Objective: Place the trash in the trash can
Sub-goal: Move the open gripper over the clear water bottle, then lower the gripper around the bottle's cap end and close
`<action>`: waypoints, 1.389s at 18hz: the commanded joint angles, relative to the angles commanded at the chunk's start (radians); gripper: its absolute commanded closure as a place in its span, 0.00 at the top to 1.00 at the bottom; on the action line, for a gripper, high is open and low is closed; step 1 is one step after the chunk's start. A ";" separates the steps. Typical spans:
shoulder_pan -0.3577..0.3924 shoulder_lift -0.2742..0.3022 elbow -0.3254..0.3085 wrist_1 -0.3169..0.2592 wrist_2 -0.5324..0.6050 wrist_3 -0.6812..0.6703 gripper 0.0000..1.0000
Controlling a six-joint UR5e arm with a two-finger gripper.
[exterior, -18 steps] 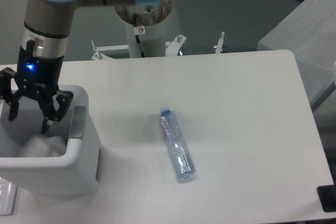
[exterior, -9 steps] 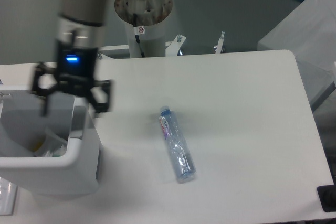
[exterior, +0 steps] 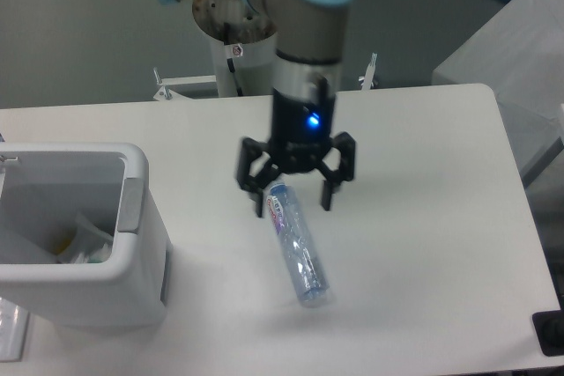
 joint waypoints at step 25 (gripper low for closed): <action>-0.067 -0.336 0.052 0.012 0.146 0.112 1.00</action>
